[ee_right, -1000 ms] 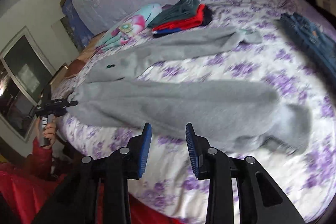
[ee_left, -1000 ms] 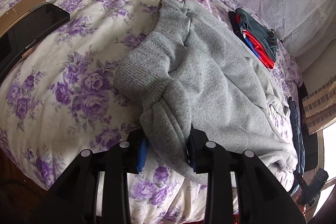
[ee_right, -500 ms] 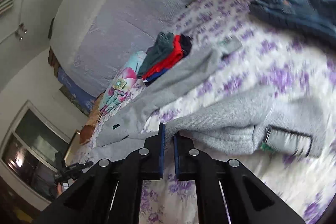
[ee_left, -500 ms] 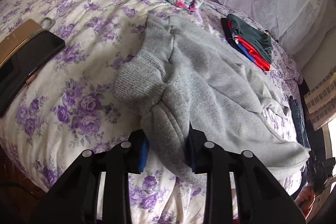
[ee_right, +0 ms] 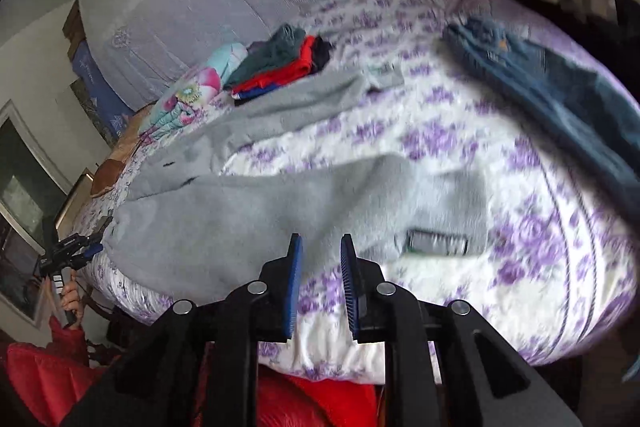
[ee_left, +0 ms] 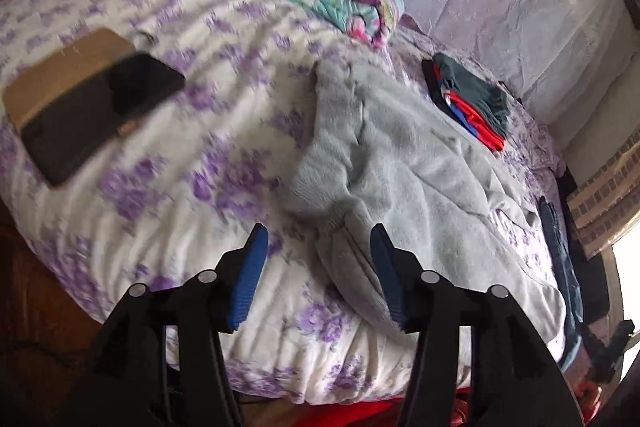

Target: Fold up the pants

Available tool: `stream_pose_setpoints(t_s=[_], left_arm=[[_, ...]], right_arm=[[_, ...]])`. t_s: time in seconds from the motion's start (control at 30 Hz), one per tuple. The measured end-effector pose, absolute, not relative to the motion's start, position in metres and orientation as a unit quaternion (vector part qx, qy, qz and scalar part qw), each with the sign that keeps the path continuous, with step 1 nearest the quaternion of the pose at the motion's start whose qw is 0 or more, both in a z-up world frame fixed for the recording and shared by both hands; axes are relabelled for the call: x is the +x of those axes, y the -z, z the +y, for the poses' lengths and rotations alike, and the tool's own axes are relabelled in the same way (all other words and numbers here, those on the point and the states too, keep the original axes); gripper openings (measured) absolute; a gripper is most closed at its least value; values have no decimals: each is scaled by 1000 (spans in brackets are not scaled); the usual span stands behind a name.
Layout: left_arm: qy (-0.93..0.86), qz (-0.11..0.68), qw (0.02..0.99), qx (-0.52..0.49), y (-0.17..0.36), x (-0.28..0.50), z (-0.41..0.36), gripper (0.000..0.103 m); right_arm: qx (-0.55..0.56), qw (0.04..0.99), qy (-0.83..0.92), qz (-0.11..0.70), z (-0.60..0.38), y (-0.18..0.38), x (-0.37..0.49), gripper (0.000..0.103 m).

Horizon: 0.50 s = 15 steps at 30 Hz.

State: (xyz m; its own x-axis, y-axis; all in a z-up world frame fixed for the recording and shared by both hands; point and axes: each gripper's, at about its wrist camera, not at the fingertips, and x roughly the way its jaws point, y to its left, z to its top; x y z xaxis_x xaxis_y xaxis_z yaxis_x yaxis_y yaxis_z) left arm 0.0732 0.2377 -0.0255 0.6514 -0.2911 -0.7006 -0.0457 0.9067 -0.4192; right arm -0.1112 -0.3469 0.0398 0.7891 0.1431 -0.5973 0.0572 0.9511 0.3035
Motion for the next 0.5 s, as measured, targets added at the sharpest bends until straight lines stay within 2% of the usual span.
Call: stream_pose_setpoints(t_s=[0.13,0.27,0.33,0.47,0.5], left_arm=[[97,394,889,-211,-1,94,229,53],[175,413,874,-185,-9,123,174,57],[180,434,871,-145,4,136,145,64],[120,501,853,-81,69,174,125,63],[122,480,866,-71,66,171,125,63]], right_arm=[[95,935,-101,327,-310,-46,-35,25],[62,909,-181,370,-253,-27,35,25],[71,889,-224,393,-228,-14,52,25],[58,852,-200,480,-217,43,86,22],[83,853,-213,469,-225,46,85,21]])
